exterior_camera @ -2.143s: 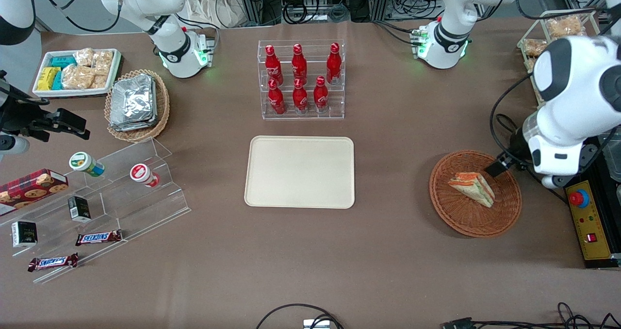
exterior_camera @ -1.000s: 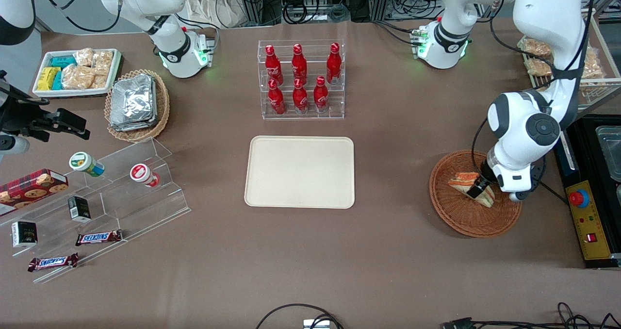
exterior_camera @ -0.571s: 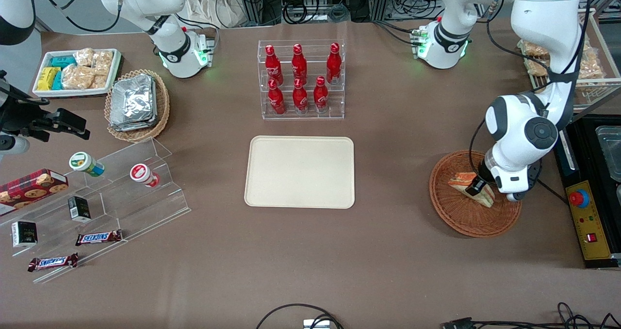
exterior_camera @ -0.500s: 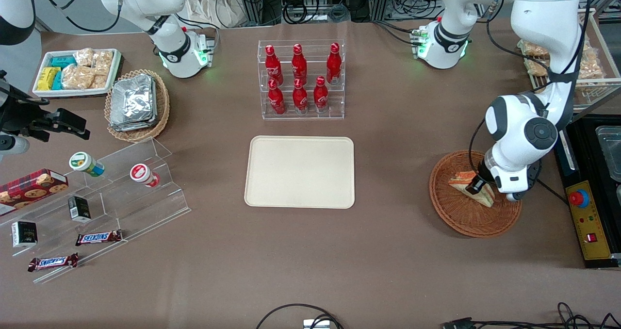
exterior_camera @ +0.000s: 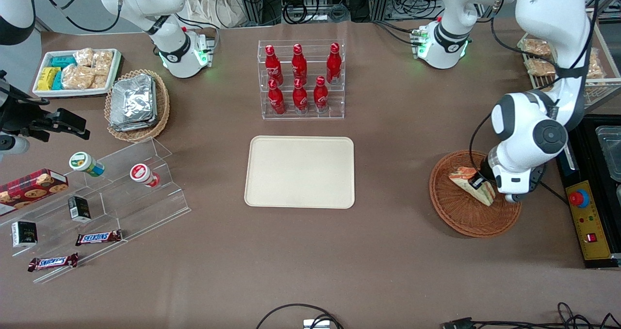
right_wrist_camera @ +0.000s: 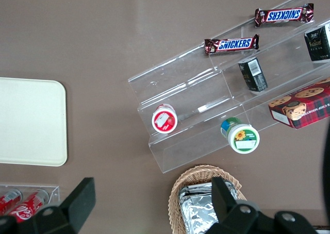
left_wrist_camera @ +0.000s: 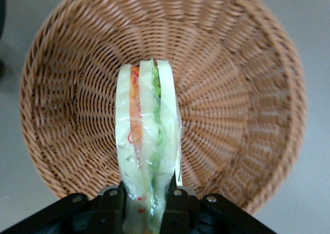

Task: Place sandwich from basket to tray
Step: 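Close the left gripper on the sandwich and lift it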

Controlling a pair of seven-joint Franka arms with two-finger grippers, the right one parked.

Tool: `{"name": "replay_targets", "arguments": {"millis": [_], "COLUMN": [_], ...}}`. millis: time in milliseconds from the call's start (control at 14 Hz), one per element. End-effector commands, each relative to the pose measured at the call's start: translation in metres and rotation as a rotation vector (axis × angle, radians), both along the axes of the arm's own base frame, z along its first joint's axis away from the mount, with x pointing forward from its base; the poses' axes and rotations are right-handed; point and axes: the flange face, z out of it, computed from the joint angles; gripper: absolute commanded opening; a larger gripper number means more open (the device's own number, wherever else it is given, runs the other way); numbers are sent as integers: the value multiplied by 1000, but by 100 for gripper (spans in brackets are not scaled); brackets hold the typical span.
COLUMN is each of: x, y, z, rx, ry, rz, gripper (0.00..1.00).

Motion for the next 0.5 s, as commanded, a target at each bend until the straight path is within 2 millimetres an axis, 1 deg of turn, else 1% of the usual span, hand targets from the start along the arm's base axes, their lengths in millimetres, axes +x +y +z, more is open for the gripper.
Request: {"name": "replay_targets", "arguments": {"millis": [0, 71, 214, 357, 429], "x": [16, 22, 35, 45, 44], "y": [-2, -3, -7, -17, -24], "z": [58, 76, 123, 181, 207], "rx": [-16, -18, -24, -28, -26], "ry": [4, -3, -39, -36, -19], "rz": [-168, -226, -354, -443, -487], "gripper": [0, 0, 0, 0, 0]}}
